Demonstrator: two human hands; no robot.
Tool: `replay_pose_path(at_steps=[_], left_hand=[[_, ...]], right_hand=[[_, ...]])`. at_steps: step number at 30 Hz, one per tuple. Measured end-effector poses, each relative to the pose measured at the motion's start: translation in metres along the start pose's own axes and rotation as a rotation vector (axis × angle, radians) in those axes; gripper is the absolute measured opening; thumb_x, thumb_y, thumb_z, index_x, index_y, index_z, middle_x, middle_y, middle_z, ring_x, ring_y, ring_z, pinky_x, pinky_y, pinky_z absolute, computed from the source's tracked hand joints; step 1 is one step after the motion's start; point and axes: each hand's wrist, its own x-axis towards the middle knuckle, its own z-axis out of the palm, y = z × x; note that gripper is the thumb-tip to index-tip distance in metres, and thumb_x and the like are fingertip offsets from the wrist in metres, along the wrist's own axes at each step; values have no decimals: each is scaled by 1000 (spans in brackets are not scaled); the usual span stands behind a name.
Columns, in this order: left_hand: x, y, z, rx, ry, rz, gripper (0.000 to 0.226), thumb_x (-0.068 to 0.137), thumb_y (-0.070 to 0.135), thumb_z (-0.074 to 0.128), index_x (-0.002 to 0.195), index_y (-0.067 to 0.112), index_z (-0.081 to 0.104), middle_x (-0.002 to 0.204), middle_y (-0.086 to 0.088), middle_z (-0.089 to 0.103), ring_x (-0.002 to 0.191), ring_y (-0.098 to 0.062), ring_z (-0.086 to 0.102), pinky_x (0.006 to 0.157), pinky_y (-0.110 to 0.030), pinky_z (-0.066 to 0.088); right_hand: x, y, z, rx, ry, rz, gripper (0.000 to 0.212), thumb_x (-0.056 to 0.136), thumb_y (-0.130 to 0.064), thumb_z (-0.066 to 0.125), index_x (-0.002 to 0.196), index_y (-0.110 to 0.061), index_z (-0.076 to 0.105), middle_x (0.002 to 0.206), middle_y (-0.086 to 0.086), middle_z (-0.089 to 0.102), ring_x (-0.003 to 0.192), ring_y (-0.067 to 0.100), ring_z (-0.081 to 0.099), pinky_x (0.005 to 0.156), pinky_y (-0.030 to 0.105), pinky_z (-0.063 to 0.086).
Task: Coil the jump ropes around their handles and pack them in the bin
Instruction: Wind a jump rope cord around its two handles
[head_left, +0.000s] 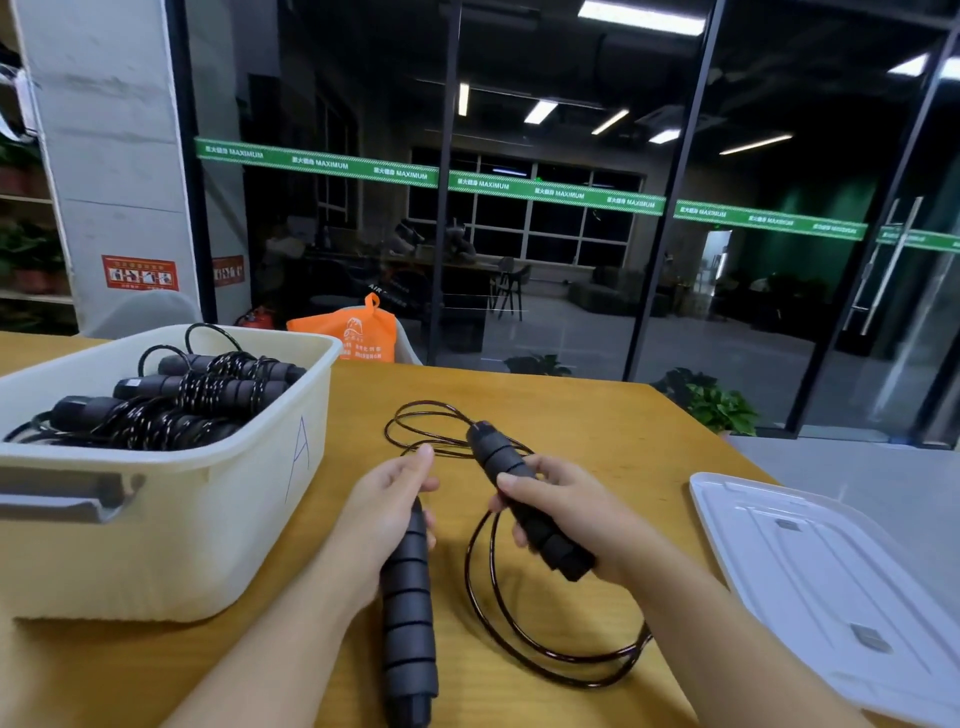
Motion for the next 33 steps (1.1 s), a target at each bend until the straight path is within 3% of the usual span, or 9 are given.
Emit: replay_pose_path(at_steps=[4, 8, 14, 19, 23, 26, 29, 31, 33], left_hand=[[0, -4, 6, 2, -20, 38, 34, 90, 47, 54, 93, 16, 66, 79, -5, 64, 65, -18, 58, 61, -32, 50], [1, -8, 10, 1, 14, 106, 23, 89, 36, 61, 91, 14, 68, 83, -3, 67, 83, -21, 61, 80, -38, 50], [-3, 0, 14, -63, 167, 177, 19, 90, 38, 59, 99, 22, 65, 93, 5, 68, 88, -9, 63, 70, -23, 48], [-3, 2, 14, -143, 229, 161, 5, 90, 20, 63, 91, 22, 67, 87, 1, 69, 79, -13, 63, 69, -28, 51], [-3, 2, 14, -168, 246, 181, 9, 91, 15, 60, 84, 19, 62, 82, -4, 65, 79, -20, 60, 77, -38, 53], [-2, 4, 13, -313, 215, 166, 4, 92, 15, 59, 93, 18, 56, 83, -4, 63, 78, -20, 62, 73, -37, 54], [0, 3, 9, -640, 75, 83, 53, 83, 30, 68, 125, 4, 48, 101, -14, 64, 88, -25, 65, 81, -40, 54], [-8, 3, 11, -539, -96, -22, 73, 74, 43, 70, 129, -1, 51, 110, -18, 65, 103, -32, 63, 91, -46, 49], [-18, 0, 17, -367, -246, -92, 59, 74, 41, 66, 118, 1, 62, 111, -20, 67, 103, -34, 65, 92, -46, 50]], right_hand=[[-7, 2, 24, -73, -210, 12, 35, 94, -33, 60, 118, -10, 49, 88, 1, 64, 60, 10, 55, 57, 24, 47], [-10, 8, 44, -177, -203, 1, 37, 93, -36, 62, 116, -13, 46, 86, 0, 59, 70, 9, 57, 67, 25, 49], [-18, 7, 42, -72, -285, 31, 15, 96, -34, 56, 107, -24, 52, 105, -3, 60, 99, 12, 60, 93, 32, 50], [-17, 14, 43, -62, -256, 1, 46, 83, -34, 74, 121, -21, 51, 117, 1, 65, 108, 16, 64, 97, 37, 51], [-16, 17, 41, -11, -289, -62, 43, 79, -17, 78, 114, -24, 54, 107, -1, 68, 99, 14, 67, 90, 32, 55], [-13, 21, 41, 22, -245, -103, 51, 69, -18, 79, 115, -20, 57, 102, 1, 71, 95, 18, 68, 92, 40, 55], [-11, 22, 37, 129, -170, -136, 48, 67, -17, 75, 112, -18, 56, 93, -2, 70, 84, 13, 68, 81, 35, 58], [-11, 21, 33, 192, -162, -145, 49, 68, -17, 73, 113, -19, 55, 91, -4, 70, 82, 10, 69, 72, 28, 56], [-14, 19, 31, 235, -231, -136, 49, 70, -14, 72, 115, -19, 54, 88, -7, 70, 81, 8, 69, 69, 24, 54]])
